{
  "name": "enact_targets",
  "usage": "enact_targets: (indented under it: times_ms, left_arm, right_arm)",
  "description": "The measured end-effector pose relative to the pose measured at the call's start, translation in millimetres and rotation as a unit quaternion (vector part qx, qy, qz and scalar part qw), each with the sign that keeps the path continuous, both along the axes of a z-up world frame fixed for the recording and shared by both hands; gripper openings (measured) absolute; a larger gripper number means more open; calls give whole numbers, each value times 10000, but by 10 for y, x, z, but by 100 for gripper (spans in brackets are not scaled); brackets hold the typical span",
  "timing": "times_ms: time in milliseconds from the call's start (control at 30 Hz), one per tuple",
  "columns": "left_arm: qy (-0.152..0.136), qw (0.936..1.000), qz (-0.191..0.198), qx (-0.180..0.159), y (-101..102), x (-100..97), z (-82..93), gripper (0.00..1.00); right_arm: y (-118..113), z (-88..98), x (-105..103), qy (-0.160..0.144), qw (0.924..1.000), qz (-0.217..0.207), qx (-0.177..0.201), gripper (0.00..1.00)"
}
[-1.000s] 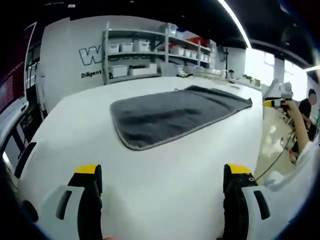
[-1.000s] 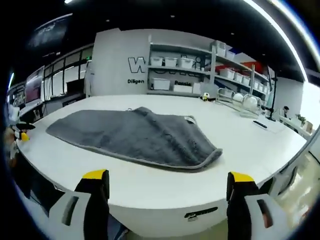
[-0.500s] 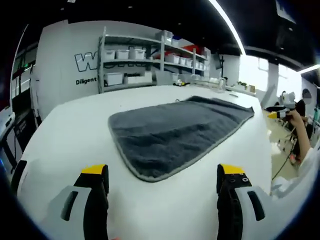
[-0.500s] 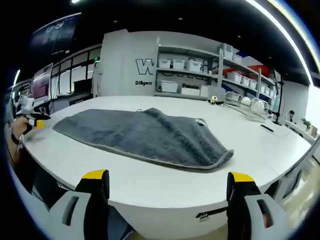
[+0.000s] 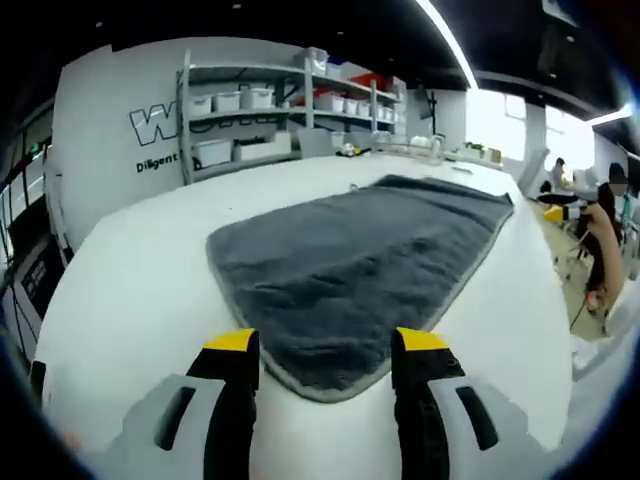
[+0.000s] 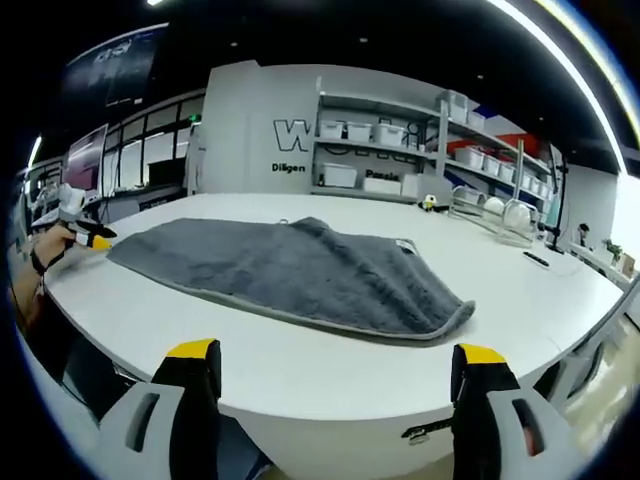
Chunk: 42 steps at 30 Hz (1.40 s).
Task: Open the folded towel by lifting each exposed corner and separating the folded layers until the towel lies flat within the target outline without major curled edges
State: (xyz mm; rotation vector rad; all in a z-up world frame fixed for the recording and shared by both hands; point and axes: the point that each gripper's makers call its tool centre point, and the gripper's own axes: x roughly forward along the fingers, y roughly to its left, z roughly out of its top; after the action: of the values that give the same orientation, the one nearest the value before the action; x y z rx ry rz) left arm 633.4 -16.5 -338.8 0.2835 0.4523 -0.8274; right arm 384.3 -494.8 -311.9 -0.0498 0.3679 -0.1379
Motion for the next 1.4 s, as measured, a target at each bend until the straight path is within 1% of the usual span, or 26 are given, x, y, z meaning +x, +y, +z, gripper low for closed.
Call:
enact_targets:
  times_ms: [67, 133, 200, 233, 367, 500, 667, 833, 933, 1100, 1400]
  left_arm:
    - [-61, 9998, -58, 152, -23, 31, -32, 33]
    - [-2, 9996, -108, 244, -61, 47, -84, 34]
    - [135, 9994, -151, 271, -82, 44, -142, 34]
    - [213, 9996, -113, 158, -87, 43, -143, 33]
    - [330, 9994, -3, 64, -36, 15, -152, 34]
    - [263, 9996, 45, -47, -25, -16, -158, 33]
    - [271, 9995, 66, -141, 18, -65, -154, 30]
    - [275, 9996, 75, -71, 69, -132, -157, 27]
    - [277, 9996, 95, -34, 114, -187, -161, 26]
    - [260, 9996, 113, -97, 190, -258, -163, 25]
    - [215, 9996, 156, -87, 289, -392, -162, 24]
  right_arm:
    - [53, -1, 4, -19, 10000, 56, 37, 97]
    - [82, -5, 2, -13, 10000, 80, 38, 97]
    - [92, -6, -7, 0, 10000, 89, 30, 97]
    - [93, -4, -13, 5, 10000, 87, 29, 97]
    - [89, 18, -36, 7, 10000, 56, 5, 96]
    - [104, 30, -43, -4, 10000, 51, -8, 96]
    - [128, 11, -11, 11, 10000, 66, 28, 96]
    - [158, 2, 12, 20, 9999, 119, 40, 96]
    - [146, -32, 16, 87, 9999, 104, 20, 96]
    - [138, -44, 21, 56, 9999, 103, 78, 96]
    - [132, -79, 31, 92, 9999, 103, 83, 96]
